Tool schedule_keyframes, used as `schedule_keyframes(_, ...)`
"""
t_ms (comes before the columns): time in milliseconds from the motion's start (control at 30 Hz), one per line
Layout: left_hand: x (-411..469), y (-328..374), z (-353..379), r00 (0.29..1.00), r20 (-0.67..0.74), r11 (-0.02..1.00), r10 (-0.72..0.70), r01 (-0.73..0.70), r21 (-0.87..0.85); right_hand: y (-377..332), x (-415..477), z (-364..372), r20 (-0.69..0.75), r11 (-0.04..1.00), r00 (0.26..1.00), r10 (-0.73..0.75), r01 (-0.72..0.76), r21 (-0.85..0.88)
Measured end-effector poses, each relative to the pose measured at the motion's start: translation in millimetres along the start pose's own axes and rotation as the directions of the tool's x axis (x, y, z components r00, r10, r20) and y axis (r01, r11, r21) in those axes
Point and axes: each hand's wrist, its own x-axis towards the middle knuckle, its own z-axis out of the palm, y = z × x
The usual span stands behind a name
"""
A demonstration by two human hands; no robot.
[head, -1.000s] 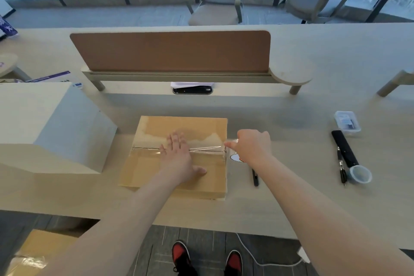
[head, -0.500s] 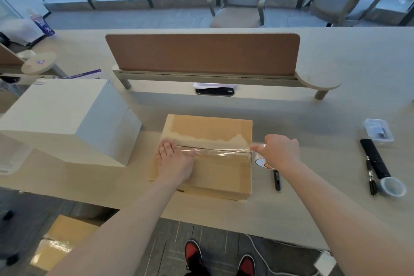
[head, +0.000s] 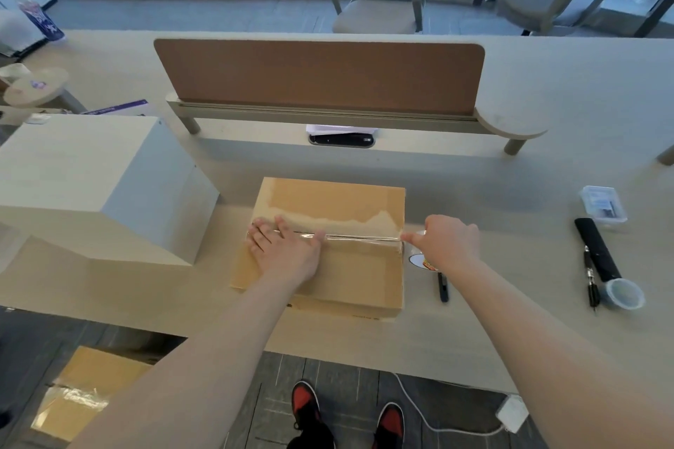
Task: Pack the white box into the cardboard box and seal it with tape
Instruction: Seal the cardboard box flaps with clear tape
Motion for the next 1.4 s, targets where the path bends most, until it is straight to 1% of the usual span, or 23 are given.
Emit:
schedule_keyframes(167,-2,2,5,0.999,-0.041,0.999,-0.011,0.013,0.033,0,0,4,0.0,1.0,1.0,0.011,-0.011,-0.008)
schedule_keyframes(267,-2,7,4,1.0,-0.029,0.998,0.003,-0.002,0.056,1,0,7,-0.004,1.0,1.0,0.014,-0.014,0.01)
schedule_keyframes(300,-3,10,4,0.999,-0.029,0.998,0.029,-0.027,0.052,1,0,7,-0.003,1.0,1.0,0.014,-0.013,0.018)
schedule_keyframes(367,-7,19,6,0.991,-0.038,0.992,0.125,-0.124,0.031,1,1,7,0.003,0.999,1.0,0.014,-0.014,0.036)
schedule_keyframes(500,-25,48,18,0.933,-0.052,0.934,0.356,-0.356,0.008,2,2,9,0.013,0.998,1.0,0.012,-0.013,0.061)
schedule_keyframes(600,-34,65,26,0.898,-0.025,0.898,0.44,-0.439,0.03,3,2,10,0.003,0.997,1.0,0.004,-0.005,0.082)
schedule_keyframes(700,-36,66,34,0.892,0.011,0.89,0.452,-0.452,0.049,4,3,12,-0.001,0.995,1.0,-0.002,0.002,0.101)
schedule_keyframes(967,-40,74,38,0.904,0.018,0.896,0.428,-0.426,0.126,6,6,19,0.016,0.986,1.0,0.01,-0.012,0.169)
schedule_keyframes(1033,-46,79,38,0.881,0.029,0.875,0.472,-0.472,0.109,8,7,22,0.02,0.982,1.0,0.012,-0.016,0.188)
schedule_keyframes(1133,-56,84,43,0.799,0.054,0.794,0.599,-0.601,0.09,7,7,22,0.027,0.981,1.0,0.014,-0.019,0.191)
schedule_keyframes(1167,-58,84,44,0.789,0.067,0.784,0.61,-0.614,0.09,7,7,20,0.025,0.983,1.0,0.01,-0.014,0.185)
schedule_keyframes(1300,-58,86,42,0.797,0.112,0.789,0.594,-0.604,0.112,8,5,14,0.018,0.987,1.0,-0.007,0.004,0.162)
schedule_keyframes(1400,-61,91,35,0.793,0.083,0.78,0.604,-0.609,0.143,8,5,13,0.028,0.982,1.0,-0.005,-0.001,0.187)
